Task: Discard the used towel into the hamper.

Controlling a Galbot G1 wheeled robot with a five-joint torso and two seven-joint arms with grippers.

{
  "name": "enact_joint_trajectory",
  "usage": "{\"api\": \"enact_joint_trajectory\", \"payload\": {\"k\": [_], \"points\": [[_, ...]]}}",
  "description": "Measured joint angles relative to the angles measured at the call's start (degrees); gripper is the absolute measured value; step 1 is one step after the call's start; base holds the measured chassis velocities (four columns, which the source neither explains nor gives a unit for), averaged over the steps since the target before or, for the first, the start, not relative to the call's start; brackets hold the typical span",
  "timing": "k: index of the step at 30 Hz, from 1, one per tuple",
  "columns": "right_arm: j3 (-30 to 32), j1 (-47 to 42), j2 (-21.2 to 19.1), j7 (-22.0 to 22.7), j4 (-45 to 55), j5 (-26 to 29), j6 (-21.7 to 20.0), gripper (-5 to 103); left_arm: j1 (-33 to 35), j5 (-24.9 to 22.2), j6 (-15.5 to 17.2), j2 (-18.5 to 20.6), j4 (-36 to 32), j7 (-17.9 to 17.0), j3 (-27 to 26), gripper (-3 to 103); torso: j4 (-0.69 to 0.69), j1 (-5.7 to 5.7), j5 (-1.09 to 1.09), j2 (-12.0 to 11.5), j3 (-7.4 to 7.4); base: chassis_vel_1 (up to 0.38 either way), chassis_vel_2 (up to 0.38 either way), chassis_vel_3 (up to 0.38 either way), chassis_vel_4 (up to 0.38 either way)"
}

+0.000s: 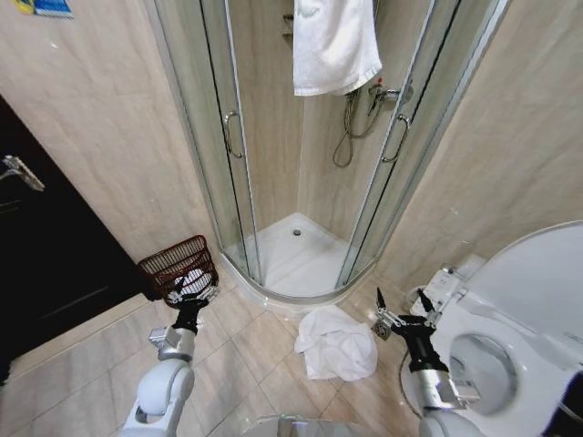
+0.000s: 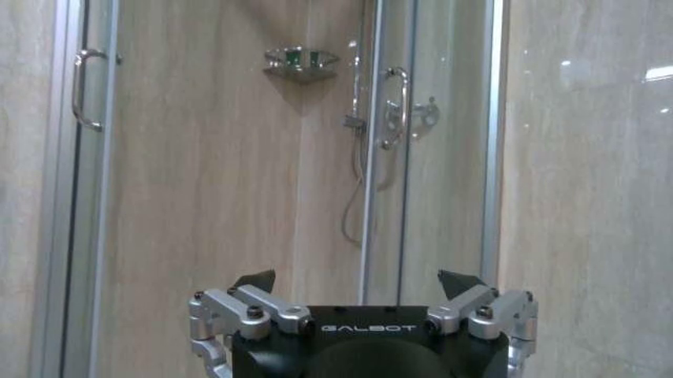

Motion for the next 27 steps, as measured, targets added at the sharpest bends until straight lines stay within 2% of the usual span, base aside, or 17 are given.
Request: {"api": "enact_joint_trajectory", "payload": {"k": [2,4,5,8,11,15,27], "points": [[-0.6,0.2,0.0,0.4,0.4,-0.5,-0.8,100,-0.1,0.2,0.0,0.0,0.1,0.0,0.3,100,0.0,0.22,0.0,0.5,0.28,0.0,0.0,0.0,0.0],[-3.8,1.7,0.0,5.8,1.3,-2.3,-2.3,100,-0.3,0.4,0.1,-0.1,0.3,0.0,0.5,100,0.01,0.66,0.0,1.5,0.82,0.0,0.0,0.0,0.0],[-3.8,1.7,0.0,5.8,1.3,-2.3,-2.3,100,-0.3,0.4,0.1,-0.1,0.3,0.0,0.5,100,0.01,0.66,0.0,1.5,0.82,0.0,0.0,0.0,0.0],[-8.9,2.3,-1.7,12.5,2.3,-2.6,-4.8,100,-0.4,0.3,0.2,0.3,0.2,0.0,0.6,100,0.01,1.15,0.0,2.5,1.39,0.0,0.0,0.0,0.0],[-11.3,1.6,-3.6,13.9,3.0,-2.6,-5.8,100,-0.5,0.1,0.2,0.6,0.1,0.0,0.4,100,0.01,1.48,0.0,3.2,1.75,0.0,0.0,0.0,0.0],[-12.0,0.4,-5.0,14.0,3.8,-2.6,-6.4,100,-0.7,-0.3,0.3,1.1,0.0,0.0,0.0,100,0.0,1.86,0.0,4.1,2.21,0.0,0.0,0.0,0.0],[-7.1,-4.0,-7.5,11.8,6.2,1.5,-4.4,100,-1.5,-1.1,0.7,2.0,-0.1,0.1,0.0,100,0.0,3.5,0.01,7.7,4.22,0.0,0.0,0.0,0.0]]}}
